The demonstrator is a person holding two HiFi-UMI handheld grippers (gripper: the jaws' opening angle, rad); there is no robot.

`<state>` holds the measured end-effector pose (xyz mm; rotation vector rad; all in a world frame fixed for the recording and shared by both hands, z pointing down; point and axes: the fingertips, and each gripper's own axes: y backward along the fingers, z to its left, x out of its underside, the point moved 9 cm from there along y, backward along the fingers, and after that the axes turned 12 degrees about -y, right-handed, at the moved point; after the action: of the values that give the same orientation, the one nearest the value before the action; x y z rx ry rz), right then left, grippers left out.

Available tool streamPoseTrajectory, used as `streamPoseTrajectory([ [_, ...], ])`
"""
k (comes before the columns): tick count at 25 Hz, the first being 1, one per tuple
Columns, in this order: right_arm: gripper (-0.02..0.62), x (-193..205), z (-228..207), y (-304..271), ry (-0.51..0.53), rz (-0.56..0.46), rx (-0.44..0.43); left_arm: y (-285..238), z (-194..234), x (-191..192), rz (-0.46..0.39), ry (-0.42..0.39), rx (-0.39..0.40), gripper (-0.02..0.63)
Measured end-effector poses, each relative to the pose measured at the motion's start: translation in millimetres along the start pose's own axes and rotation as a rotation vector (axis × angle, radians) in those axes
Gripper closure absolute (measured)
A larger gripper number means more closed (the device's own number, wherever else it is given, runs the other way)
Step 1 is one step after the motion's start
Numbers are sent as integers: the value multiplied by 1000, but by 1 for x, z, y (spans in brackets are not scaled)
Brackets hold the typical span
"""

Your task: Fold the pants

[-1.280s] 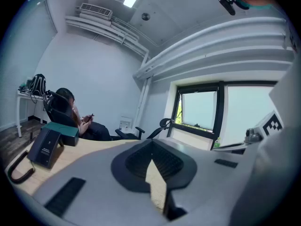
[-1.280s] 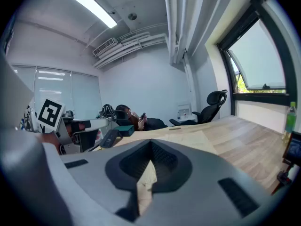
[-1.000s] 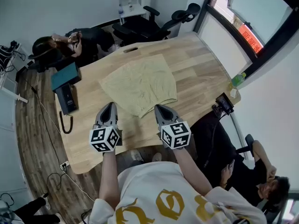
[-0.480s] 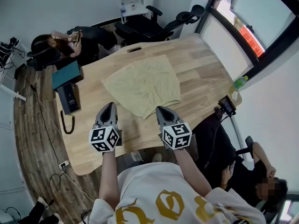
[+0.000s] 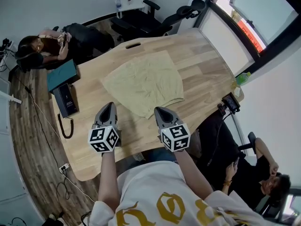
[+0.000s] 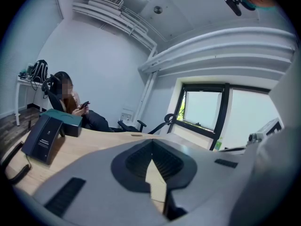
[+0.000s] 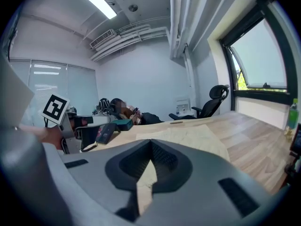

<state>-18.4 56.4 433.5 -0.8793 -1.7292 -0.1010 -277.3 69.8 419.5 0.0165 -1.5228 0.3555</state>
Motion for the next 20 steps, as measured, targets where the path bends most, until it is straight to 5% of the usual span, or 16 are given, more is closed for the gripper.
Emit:
streamPoseTrajectory([
  [20, 590, -5, -16, -48, -22, 36, -51, -45, 24, 14, 67, 29, -8, 598],
])
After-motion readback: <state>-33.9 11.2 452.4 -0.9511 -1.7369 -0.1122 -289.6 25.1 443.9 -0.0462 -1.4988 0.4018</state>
